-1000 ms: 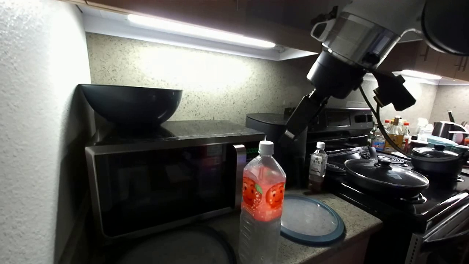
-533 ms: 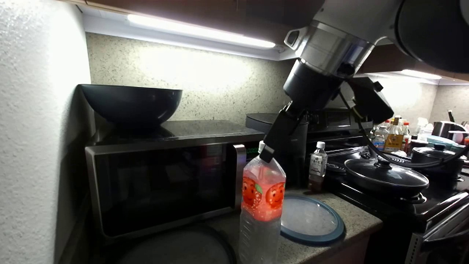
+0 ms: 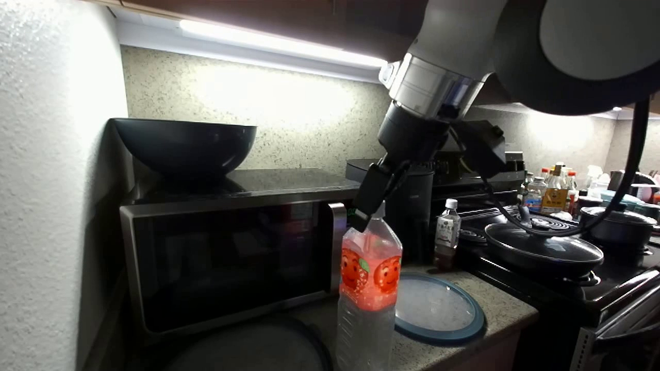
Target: Put the bottle on the bottom shelf of the open cabinet
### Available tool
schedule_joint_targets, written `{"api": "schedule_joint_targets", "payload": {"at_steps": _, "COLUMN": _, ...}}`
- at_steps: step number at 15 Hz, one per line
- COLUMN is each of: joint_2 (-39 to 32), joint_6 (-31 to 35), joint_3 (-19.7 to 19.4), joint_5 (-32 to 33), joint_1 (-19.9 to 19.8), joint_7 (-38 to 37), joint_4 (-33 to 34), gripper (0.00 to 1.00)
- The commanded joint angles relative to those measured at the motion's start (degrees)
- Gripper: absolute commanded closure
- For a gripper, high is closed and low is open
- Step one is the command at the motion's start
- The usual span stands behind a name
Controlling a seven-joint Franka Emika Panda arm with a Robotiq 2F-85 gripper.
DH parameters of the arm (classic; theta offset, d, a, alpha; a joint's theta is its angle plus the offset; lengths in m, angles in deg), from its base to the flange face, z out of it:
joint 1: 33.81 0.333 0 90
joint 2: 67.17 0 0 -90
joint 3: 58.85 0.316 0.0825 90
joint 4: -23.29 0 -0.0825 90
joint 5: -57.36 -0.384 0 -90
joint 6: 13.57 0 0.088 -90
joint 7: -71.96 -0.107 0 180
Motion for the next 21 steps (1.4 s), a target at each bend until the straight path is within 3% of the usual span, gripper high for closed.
{"api": "schedule_joint_targets", "payload": {"at_steps": 1, "joint_2": -3.0, "joint_6": -0.4, "joint_3": 0.1, "joint_5": 2.2, "joint_1": -0.8, "joint_7": -2.1, "joint_4": 2.7, "gripper": 0.0}}
{"api": "schedule_joint_targets", "payload": {"at_steps": 4, "joint_2": -4.2, "joint_6": -1.6, "joint_3": 0.3, "joint_5": 3.2, "joint_1": -1.5, "joint_7": -3.7, "joint_4": 4.0, "gripper": 0.0}}
{"api": "schedule_joint_targets", "payload": {"at_steps": 10, "joint_2": -3.8, "joint_6": -8.5, "joint_3": 2.5, "joint_5": 14.0, "joint_1": -5.3, "joint_7": -18.6, "joint_4": 5.3, "gripper": 0.0}}
{"api": "schedule_joint_targets", "payload": {"at_steps": 17, "joint_2": -4.3, "joint_6": -14.6, "joint_3": 2.0, "joint_5": 13.2, "joint_1": -4.0, "joint_7": -20.8, "joint_4": 6.6, "gripper": 0.0}}
{"api": "schedule_joint_targets", "payload": {"at_steps": 18, "joint_2": -4.4, "joint_6": -14.8, "joint_3": 1.8, "joint_5": 12.7, "joint_1": -3.8, "joint_7": -20.3, "joint_4": 6.7, "gripper": 0.25}}
{"api": "schedule_joint_targets", "payload": {"at_steps": 19, "joint_2": -4.4, "joint_6": -14.8, "joint_3": 1.6, "joint_5": 12.2, "joint_1": -3.5, "joint_7": -19.8, "joint_4": 6.7, "gripper": 0.27}}
{"api": "schedule_joint_targets", "payload": {"at_steps": 21, "joint_2": -4.4, "joint_6": -14.3, "joint_3": 1.4, "joint_5": 11.7, "joint_1": -3.2, "joint_7": -19.0, "joint_4": 6.7, "gripper": 0.42}}
